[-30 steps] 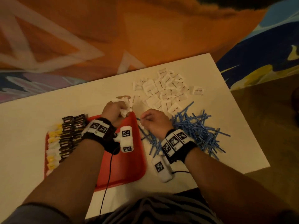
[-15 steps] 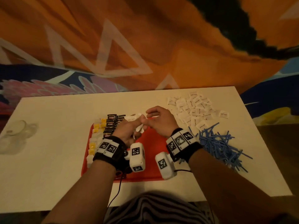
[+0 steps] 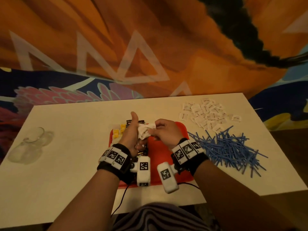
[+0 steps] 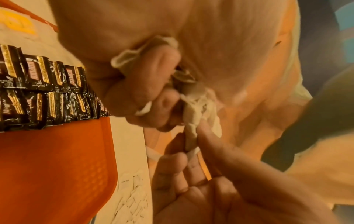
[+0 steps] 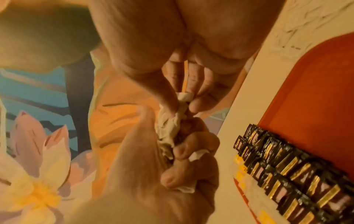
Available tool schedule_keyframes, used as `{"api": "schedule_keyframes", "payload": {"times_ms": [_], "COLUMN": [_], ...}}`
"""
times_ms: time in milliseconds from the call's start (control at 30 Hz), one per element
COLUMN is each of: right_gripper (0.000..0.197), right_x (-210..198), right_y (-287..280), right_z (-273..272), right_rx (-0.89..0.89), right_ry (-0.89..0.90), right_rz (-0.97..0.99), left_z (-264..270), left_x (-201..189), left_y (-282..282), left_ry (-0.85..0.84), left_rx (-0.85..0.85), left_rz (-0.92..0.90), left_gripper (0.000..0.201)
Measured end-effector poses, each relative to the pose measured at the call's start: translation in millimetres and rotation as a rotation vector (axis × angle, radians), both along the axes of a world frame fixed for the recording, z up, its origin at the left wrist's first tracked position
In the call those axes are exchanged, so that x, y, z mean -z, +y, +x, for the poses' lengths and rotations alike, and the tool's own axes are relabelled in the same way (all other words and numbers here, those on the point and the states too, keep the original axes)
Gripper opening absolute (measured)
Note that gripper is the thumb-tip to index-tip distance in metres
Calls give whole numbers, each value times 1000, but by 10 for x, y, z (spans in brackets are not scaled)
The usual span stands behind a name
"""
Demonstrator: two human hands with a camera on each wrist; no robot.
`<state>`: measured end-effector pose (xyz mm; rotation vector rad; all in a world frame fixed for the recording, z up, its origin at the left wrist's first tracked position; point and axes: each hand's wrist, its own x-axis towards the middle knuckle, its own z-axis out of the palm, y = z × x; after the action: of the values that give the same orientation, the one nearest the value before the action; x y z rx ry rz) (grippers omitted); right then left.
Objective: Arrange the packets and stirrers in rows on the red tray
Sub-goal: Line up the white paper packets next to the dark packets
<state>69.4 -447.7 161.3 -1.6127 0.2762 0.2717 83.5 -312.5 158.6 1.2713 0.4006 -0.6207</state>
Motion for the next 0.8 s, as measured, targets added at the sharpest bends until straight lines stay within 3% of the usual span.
{"api": "schedule_keyframes", "payload": {"times_ms": [167,333,433,567,700,800], "right_gripper": [15,13,11,17,2,16], "right_x": [17,4,25,24,5,27], "right_y": [48,-9,-49,-101,-244,-338], "right_z": [-68,-72,-30,45,86,127], "right_rx": [138,192,186,122,57,86], "right_ry": [42,21,22,34,142,214], "right_rz": [239,301,296,219,297,375], "left_z": [-60,-81,-103,-112,-95,-83], "left_x": [99,152,174,90,7,27], "left_y": [161,253,219,79,-65,-133], "left_ry": [79,58,-99,-293,-351,-317], "left_rx": [-218,-229,-173,-40,-58,-57], "left_rz": [-148,-248,-116,242,273,271], "left_gripper": [40,16,26,27,9,6]}}
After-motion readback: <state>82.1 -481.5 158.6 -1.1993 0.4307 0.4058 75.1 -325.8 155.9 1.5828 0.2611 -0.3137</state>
